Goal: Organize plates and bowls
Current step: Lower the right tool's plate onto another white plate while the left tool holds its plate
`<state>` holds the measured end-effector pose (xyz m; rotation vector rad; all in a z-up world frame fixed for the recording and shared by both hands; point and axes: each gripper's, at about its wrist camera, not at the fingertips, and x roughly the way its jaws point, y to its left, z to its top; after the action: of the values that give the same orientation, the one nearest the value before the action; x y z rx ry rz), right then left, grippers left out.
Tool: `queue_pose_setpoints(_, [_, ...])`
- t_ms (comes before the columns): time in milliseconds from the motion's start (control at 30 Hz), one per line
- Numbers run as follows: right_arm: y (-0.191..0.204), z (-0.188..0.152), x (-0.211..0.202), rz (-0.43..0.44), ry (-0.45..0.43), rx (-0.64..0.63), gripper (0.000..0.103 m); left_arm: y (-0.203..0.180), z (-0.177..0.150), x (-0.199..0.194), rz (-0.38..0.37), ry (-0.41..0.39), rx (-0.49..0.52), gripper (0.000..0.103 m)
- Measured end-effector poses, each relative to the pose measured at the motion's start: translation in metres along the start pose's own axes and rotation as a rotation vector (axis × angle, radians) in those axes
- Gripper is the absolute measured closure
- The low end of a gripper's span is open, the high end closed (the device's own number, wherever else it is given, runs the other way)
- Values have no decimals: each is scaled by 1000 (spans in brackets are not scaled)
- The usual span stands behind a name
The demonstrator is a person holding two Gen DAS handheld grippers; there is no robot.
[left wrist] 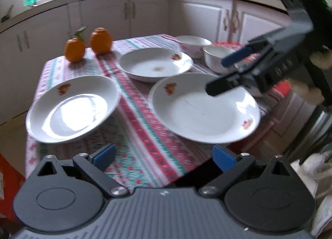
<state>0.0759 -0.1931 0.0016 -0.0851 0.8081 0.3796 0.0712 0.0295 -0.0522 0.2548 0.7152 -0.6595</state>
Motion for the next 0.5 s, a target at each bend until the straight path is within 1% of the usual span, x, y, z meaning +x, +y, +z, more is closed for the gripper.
queue_pose_setpoints(133, [-21,-2,1,6,15,47,0,-11,4,10,-20,8,39,4])
queue_pose_setpoints(333, [-50,2,18,57,68,125,0,-31,3,25,-26,41,164,4])
queue_pose_setpoints(400, [-57,3,23,74,82,138,0,-36,3,29,-26,43,182,4])
queue_pose_setpoints(500, [-62,3,30,81,102,147,0,-37,4,34,-42,52,174,4])
